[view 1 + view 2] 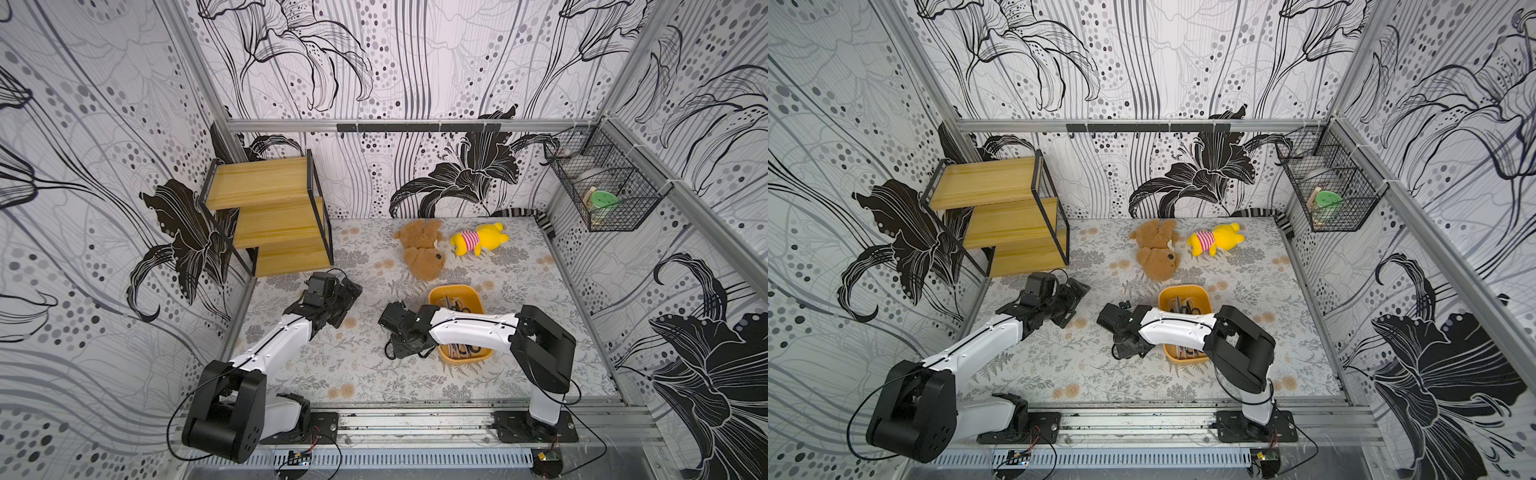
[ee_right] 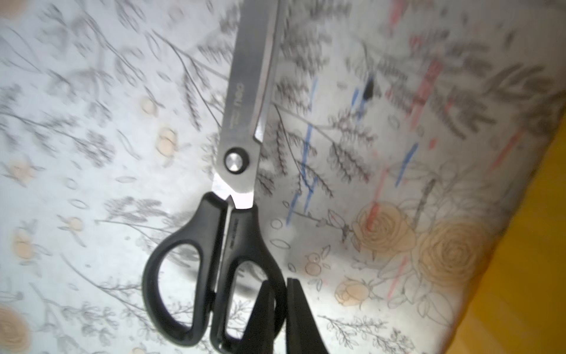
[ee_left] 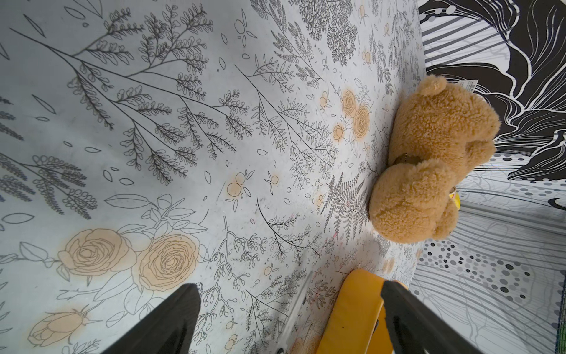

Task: Put the scissors into the storage box
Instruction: Pick up the scissors from the center of the board, then place the scissors in the storage box.

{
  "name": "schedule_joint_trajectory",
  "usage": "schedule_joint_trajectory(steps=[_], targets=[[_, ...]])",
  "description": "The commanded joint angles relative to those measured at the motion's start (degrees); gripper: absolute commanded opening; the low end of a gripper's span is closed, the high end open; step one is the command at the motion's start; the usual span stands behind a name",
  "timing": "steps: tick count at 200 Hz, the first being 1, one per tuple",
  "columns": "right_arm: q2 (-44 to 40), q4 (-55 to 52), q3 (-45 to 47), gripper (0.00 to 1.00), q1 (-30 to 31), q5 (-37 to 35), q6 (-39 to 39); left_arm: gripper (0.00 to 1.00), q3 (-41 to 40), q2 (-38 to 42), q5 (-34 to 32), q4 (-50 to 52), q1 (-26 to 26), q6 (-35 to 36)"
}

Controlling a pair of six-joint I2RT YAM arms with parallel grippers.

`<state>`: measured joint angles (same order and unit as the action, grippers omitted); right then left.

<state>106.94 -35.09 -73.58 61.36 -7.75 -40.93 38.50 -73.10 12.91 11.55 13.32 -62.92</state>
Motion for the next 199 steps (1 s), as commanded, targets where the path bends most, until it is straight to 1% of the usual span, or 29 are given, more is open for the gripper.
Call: schedule_joint_trajectory(steps=[1,30,78,96,119,137,166,199], targets=[[-4.6,-0.7,-2.4,0.00,-2.3,-3.3,3.0,0.97,1.9,-0.4,-2.1,-0.5,-0.6,2.3],[-11.0,0.1,-0.7,0.00,-7.3,-3.4,4.9,0.97,4.0,-1.2,-3.3,0.4,-0.6,4.4],[-22.8,-2.5,6.2,0.00,-15.7,-5.0,7.1,0.97,5.4,-1.3,-3.9,0.9,-0.3,6.4],[-26.5,-4.0,9.4,0.00,-18.3,-5.8,7.7,0.97,5.7,-1.8,-3.9,0.8,0.5,6.7],[-30.2,-5.1,14.0,0.00,-21.8,-4.7,8.0,0.97,6.9,-3.1,-3.8,0.9,2.3,7.7],[-31.8,-4.7,17.1,0.00,-23.6,-3.6,8.1,0.97,8.4,-4.4,-3.9,1.4,4.0,8.4],[-31.6,-4.4,20.3,0.00,-24.2,-2.8,7.5,0.97,10.6,-6.2,-4.1,2.2,5.9,9.3],[-30.2,-2.5,23.4,0.00,-24.2,-0.7,6.5,0.97,10.5,-6.7,-4.5,2.5,6.2,9.3]])
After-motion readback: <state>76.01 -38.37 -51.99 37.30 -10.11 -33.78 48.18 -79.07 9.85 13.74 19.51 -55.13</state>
